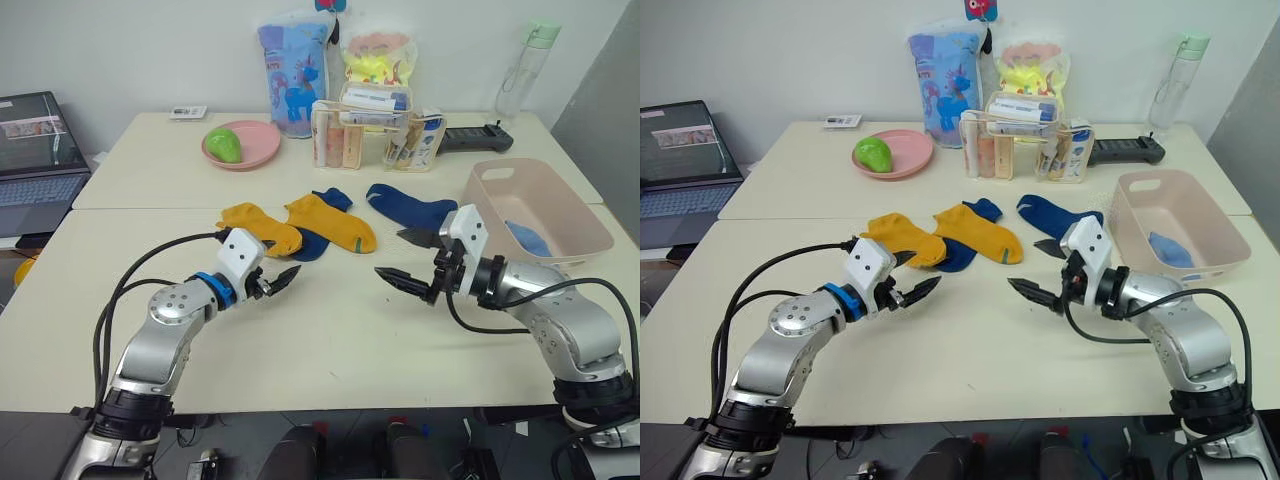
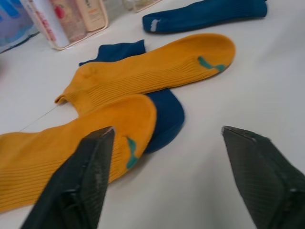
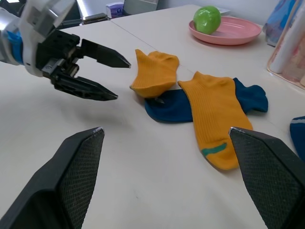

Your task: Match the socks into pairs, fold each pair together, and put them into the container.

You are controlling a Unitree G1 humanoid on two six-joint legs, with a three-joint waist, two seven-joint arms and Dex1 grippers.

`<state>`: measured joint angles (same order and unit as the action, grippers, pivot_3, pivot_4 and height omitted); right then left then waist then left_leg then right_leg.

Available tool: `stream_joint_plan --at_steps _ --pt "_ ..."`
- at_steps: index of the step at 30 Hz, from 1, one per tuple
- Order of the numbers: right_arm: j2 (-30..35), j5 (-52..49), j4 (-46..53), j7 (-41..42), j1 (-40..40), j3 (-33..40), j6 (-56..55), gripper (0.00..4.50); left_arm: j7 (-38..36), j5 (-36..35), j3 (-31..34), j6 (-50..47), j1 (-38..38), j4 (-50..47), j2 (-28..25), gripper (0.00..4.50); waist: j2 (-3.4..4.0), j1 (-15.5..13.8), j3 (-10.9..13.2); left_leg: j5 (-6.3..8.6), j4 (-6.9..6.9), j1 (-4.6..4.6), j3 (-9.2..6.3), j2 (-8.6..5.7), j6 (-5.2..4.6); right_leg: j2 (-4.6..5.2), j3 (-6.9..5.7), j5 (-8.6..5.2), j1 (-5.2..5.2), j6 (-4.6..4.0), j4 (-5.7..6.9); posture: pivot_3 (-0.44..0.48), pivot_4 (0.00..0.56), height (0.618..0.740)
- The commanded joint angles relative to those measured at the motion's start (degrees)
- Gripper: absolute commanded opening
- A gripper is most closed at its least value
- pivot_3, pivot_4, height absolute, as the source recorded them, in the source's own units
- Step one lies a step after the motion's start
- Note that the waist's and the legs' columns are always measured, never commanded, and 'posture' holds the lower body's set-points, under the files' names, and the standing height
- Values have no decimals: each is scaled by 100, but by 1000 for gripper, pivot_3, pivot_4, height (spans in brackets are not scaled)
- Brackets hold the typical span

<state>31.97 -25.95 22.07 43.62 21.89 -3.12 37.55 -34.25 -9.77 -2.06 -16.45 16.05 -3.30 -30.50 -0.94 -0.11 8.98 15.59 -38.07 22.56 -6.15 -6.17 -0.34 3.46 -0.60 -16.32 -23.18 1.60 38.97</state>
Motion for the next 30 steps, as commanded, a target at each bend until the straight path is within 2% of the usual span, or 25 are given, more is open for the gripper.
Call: stream_joint_plan --at_steps 1,3,7,12,17,18,25,29,30 --pt "-25 -98 208 58 157 -54 -31 4500 264 460 -132 460 323 540 118 4454 0 3 0 0 0 0 0 0 0 0 0 0 0 0 1 0 150 740" --pt "-43 -90 246 60 190 -118 -30 4500 328 619 -197 648 476 919 210 4454 0 6 0 0 0 1 1 0 0 0 0 0 -1 0 2 0 150 740" --pt "-49 -89 293 30 171 -137 -21 4500 406 666 -123 981 610 1258 362 3549 0 10 0 0 0 1 0 0 0 0 -1 0 -2 0 2 0 150 740" --pt "-10 -78 363 9 35 -101 -29 4500 303 666 -122 1116 608 1308 369 1771 0 14 0 0 0 2 -1 0 0 0 -1 0 -3 0 2 0 150 740" --pt "55 -12 313 47 -5 -72 -104 4500 241 628 -97 1148 659 1373 374 192 0 13 0 0 0 1 0 0 0 0 0 0 -3 0 3 0 150 740" --pt "73 -12 283 60 9 -49 -116 4500 230 623 -92 1147 679 1386 378 38 0 14 0 0 -1 2 -1 0 0 0 -1 0 -3 0 3 0 150 740" --pt "107 -43 230 58 57 -47 -156 4500 74 462 -62 903 652 1164 359 38 0 15 0 0 -1 2 0 0 0 0 -1 0 -3 0 3 0 150 740" --pt "68 -78 275 13 45 -55 -127 4500 -384 -77 -61 336 425 401 344 38 0 20 0 0 -1 3 -1 0 0 0 0 0 -3 0 3 0 150 740" --pt "64 -83 274 3 53 -52 -114 4500 -624 -429 -92 -17 324 -62 296 38 0 20 0 0 -1 3 -1 0 0 0 0 0 -3 0 3 0 150 740"
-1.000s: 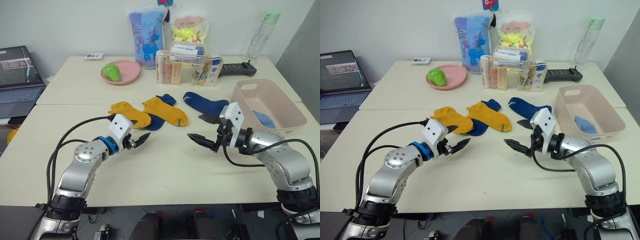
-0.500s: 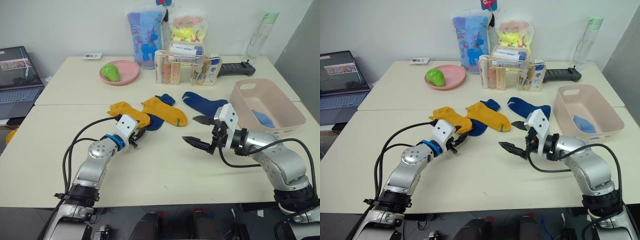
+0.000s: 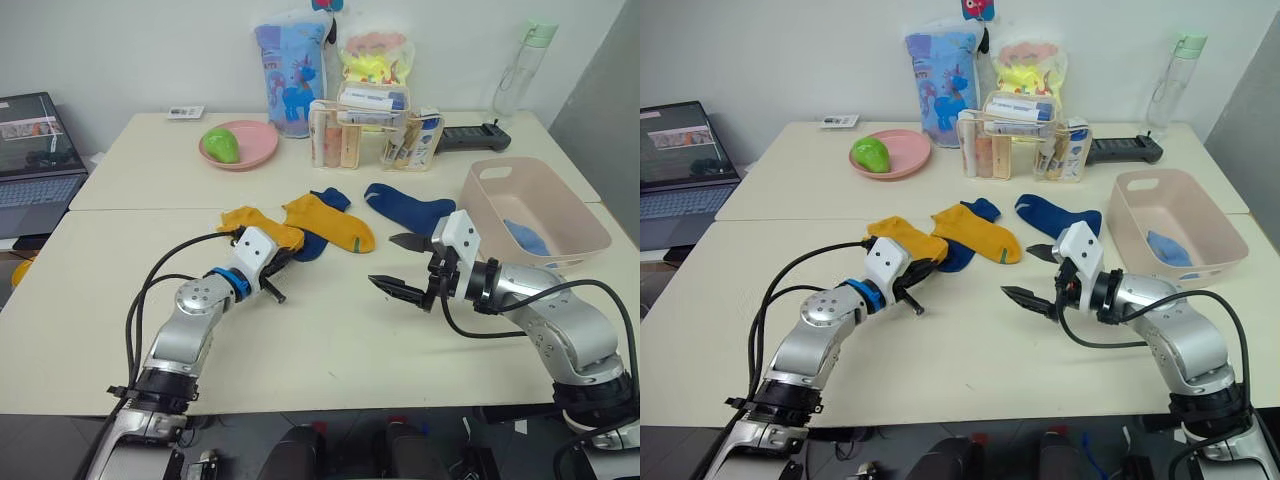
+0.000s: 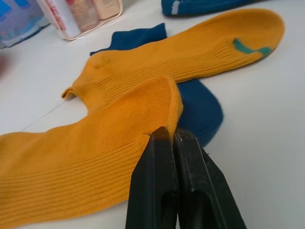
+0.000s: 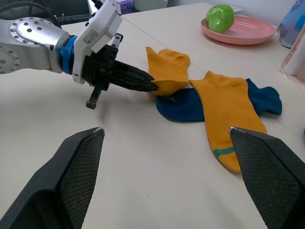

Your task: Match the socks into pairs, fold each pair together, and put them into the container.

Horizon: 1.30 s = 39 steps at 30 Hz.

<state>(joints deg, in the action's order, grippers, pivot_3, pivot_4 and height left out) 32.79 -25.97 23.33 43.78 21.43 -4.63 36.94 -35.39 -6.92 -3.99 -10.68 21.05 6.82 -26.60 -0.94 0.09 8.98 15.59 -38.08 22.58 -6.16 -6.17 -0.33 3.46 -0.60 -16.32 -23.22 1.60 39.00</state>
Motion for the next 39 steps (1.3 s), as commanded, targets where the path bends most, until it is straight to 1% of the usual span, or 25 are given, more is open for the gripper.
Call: stream_joint_plan --at_steps 1,3,6,10,12,13,16,20,23,26,28,30,32,35,39 --pt "-14 -83 143 -16 102 109 -46 4500 -718 -1055 66 -951 -257 -1506 -145 38 0 5 0 0 0 0 -1 0 0 0 -1 0 0 0 0 0 150 740" --pt "23 -57 95 -10 120 145 -64 4500 -970 -1586 -12 -1686 -355 -2207 -255 38 0 10 0 0 1 2 0 0 0 0 2 0 -1 0 -2 0 150 740" --pt "108 -31 -28 28 194 236 -90 4500 -1191 -1846 -248 -2340 -394 -2731 -469 38 1 7 0 0 0 1 -1 1 0 0 1 0 0 0 0 0 150 740" --pt "242 -37 -167 76 285 356 -119 4500 -1160 -2345 -317 -3055 -239 -3017 -372 38 0 4 0 0 0 -2 0 1 -1 -1 1 0 3 0 1 0 150 740" --pt "273 -49 -178 75 295 371 -120 4500 -1167 -2403 -341 -3181 -224 -3054 -388 38 0 4 0 0 0 -1 0 2 -1 -1 0 0 3 0 1 0 150 740" --pt "306 -43 -203 78 301 399 -125 4500 -1208 -2261 -447 -3067 -224 -2960 -414 38 1 4 0 0 0 -1 0 2 -1 -2 0 0 3 0 0 0 150 740" --pt "379 -55 -233 74 304 483 -101 4500 -1296 -2199 -541 -2966 -174 -2790 -366 646 0 -1 0 0 1 -1 1 2 -1 -2 1 0 3 -1 0 0 150 740" --pt "369 -59 -205 51 238 475 -78 4500 -1318 -2382 -352 -3139 -132 -2836 -422 1907 0 -1 0 0 1 -1 1 2 0 -2 0 0 3 -1 0 0 150 740" --pt "280 -78 -136 -16 128 436 -64 4500 -1393 -2387 -124 -3102 -184 -2737 -621 2855 0 -1 0 0 1 -1 1 3 0 -2 1 0 2 -1 0 0 150 740" --pt "100 -124 20 -169 -92 347 41 4500 -1194 -2143 235 -2753 -92 -2266 -743 3795 0 -3 0 0 2 -2 -1 4 0 -2 0 -1 2 -1 0 0 150 740" --pt "-77 5 106 -457 -271 153 234 4500 -865 -1684 375 -2204 120 -1574 -739 4414 0 -8 0 0 1 -1 1 3 0 -2 1 -1 2 -1 -1 0 150 740" --pt "-283 91 162 -858 -395 3 615 4500 -812 -1367 390 -1729 241 -1020 -771 4465 0 -10 0 0 0 -1 0 3 0 -2 0 0 2 -1 0 0 150 740" --pt "-435 78 197 -1116 -446 -16 871 4500 -832 -1142 331 -1421 296 -690 -796 4465 0 -8 0 0 0 -2 0 3 0 -2 0 0 1 -1 0 0 150 740" --pt "-620 248 118 -1342 -560 -246 885 4500 -771 -715 213 -1004 504 151 -757 4465 0 -6 0 0 1 1 1 -1 0 0 2 0 -2 -1 -3 0 150 740" --pt "-646 432 -34 -1451 -569 -576 1172 4500 -933 -359 -11 -657 623 779 -757 4465 0 1 0 0 0 0 -1 -1 1 0 1 0 -2 -1 2 0 150 740"
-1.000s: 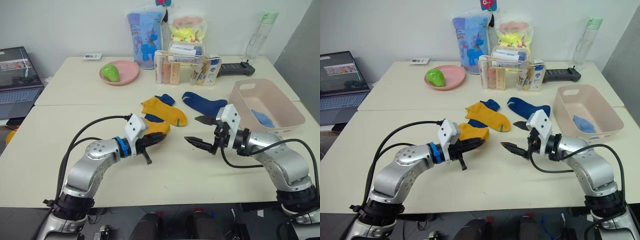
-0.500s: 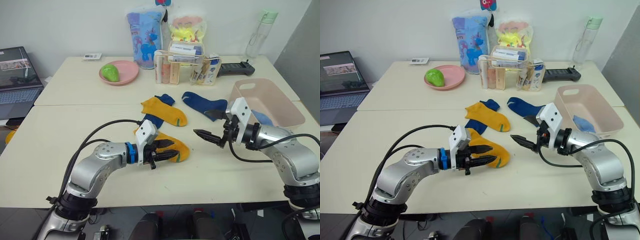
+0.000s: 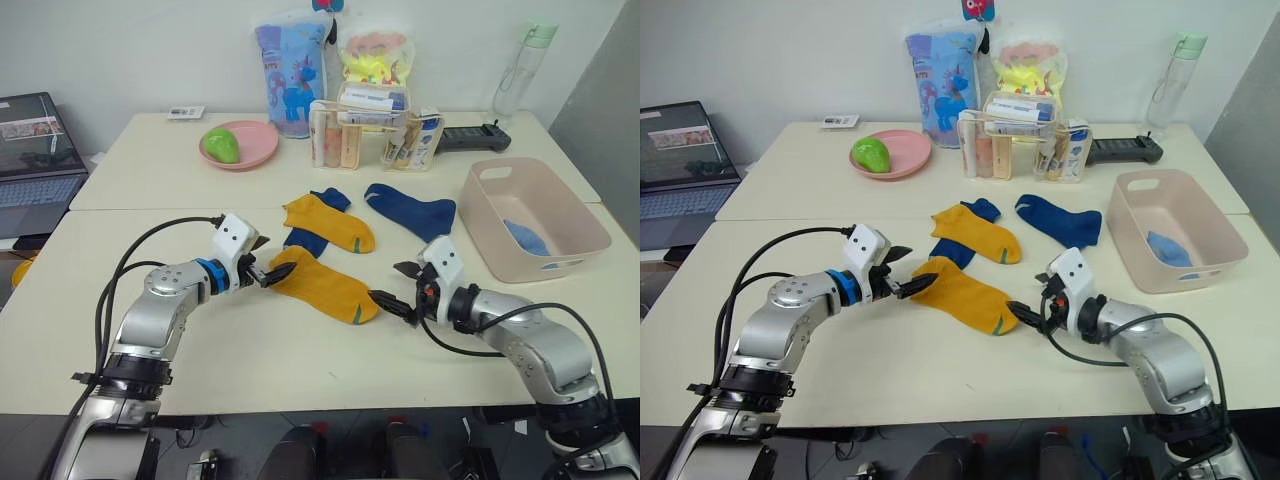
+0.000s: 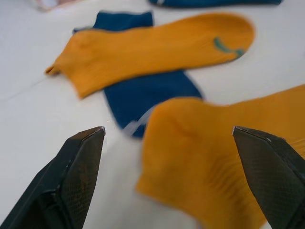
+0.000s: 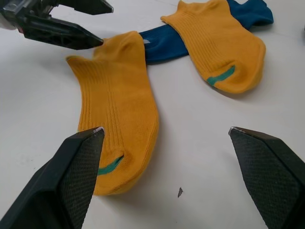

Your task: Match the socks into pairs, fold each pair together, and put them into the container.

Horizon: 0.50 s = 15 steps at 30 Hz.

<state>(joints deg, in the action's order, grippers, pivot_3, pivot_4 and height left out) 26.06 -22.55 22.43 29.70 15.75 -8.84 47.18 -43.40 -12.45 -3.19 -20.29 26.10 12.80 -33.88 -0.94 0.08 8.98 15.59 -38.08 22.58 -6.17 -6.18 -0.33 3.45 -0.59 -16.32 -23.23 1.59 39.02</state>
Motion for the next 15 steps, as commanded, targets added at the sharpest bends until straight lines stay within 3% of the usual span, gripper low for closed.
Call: stream_joint_plan --at_steps 1,5,7,8,15 --pt "36 164 2 -42 -14 -256 153 4500 -206 197 -111 292 107 224 -34 4465 0 4 0 0 0 1 0 0 0 0 0 0 0 0 -1 0 150 740" --pt "18 284 -124 -22 -32 -386 145 4500 -368 221 -122 304 61 285 -45 4465 0 6 0 0 1 2 -1 0 0 0 0 0 -3 0 -1 0 150 740" --pt "-13 328 -192 -21 -29 -404 122 4500 -385 256 -111 314 24 288 -43 4069 0 5 0 0 0 2 0 0 0 0 0 0 -3 0 -1 0 150 740" --pt "-26 308 -208 15 -19 -400 143 4119 -401 252 -92 307 -3 265 -37 3917 0 6 0 0 0 0 0 0 0 0 0 0 -2 0 -1 0 150 740" --pt "-58 176 -195 190 22 -260 192 1888 -441 138 1 165 -195 -99 -19 1728 0 8 0 0 1 0 -1 1 0 -1 0 0 -2 0 0 0 150 740"
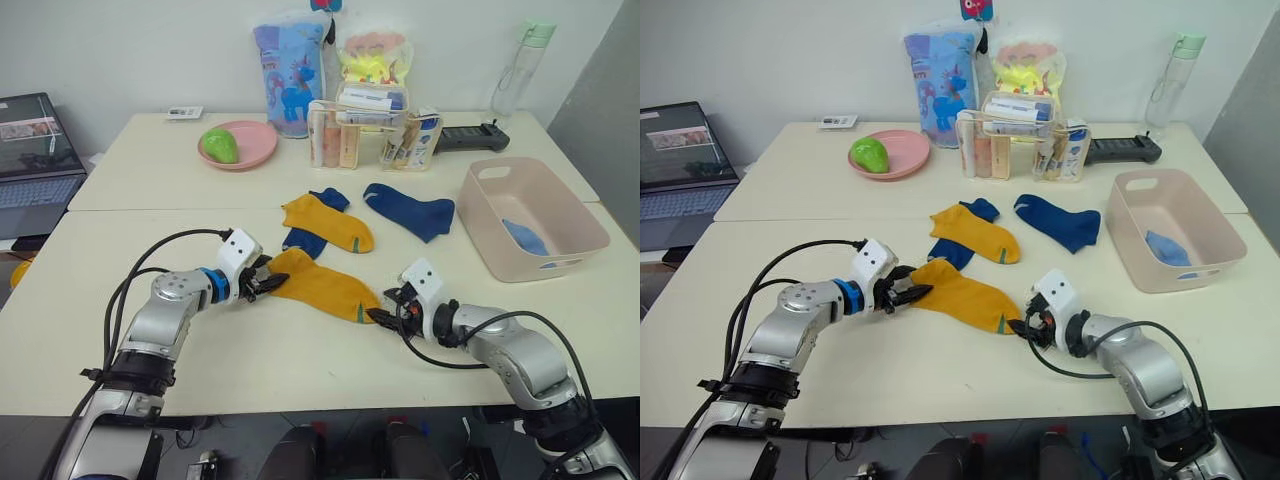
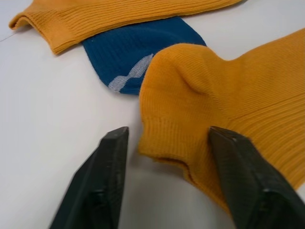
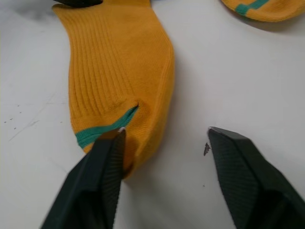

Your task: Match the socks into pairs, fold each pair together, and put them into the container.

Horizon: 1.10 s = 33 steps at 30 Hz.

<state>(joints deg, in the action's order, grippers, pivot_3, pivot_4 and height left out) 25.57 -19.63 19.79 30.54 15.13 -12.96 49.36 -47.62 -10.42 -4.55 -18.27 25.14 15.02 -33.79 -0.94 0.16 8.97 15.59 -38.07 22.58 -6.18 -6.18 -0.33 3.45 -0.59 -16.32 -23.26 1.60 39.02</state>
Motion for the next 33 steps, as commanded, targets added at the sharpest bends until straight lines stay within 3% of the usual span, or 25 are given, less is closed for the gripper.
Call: stream_joint_plan --at_steps 1,5,6,15,23,33 --pt "-2 -119 62 127 89 170 -37 1547 -31 -97 155 -82 -148 -412 -31 1428 0 1 0 0 0 0 1 0 0 0 1 0 0 0 0 0 150 740" --pt "65 -134 -2 230 151 321 -74 147 5 -202 262 -378 -338 -807 -83 135 0 0 0 0 0 0 0 0 0 0 0 0 0 0 0 0 150 740" --pt "78 -124 -24 245 173 353 -82 19 22 -230 291 -462 -383 -903 -97 19 0 1 0 0 0 1 0 0 0 0 0 0 0 0 0 0 150 740" --pt "180 404 -896 490 850 204 -954 19 365 -998 676 -1713 -1277 -2583 129 19 0 17 0 0 1 0 2 2 0 -1 2 0 -1 0 0 0 150 740" --pt "-149 1052 -2620 914 2031 -286 -2036 19 1546 -2014 964 -3180 -2477 -4521 1074 19 0 56 0 0 1 -3 11 2 0 -1 8 0 1 0 -1 0 150 740" --pt "-907 1384 -3606 1250 2626 -469 -2748 19 1951 -2514 887 -3683 -2946 -5161 1218 19 0 61 0 0 0 -4 9 11 2 -10 6 0 4 -2 -2 0 150 740"
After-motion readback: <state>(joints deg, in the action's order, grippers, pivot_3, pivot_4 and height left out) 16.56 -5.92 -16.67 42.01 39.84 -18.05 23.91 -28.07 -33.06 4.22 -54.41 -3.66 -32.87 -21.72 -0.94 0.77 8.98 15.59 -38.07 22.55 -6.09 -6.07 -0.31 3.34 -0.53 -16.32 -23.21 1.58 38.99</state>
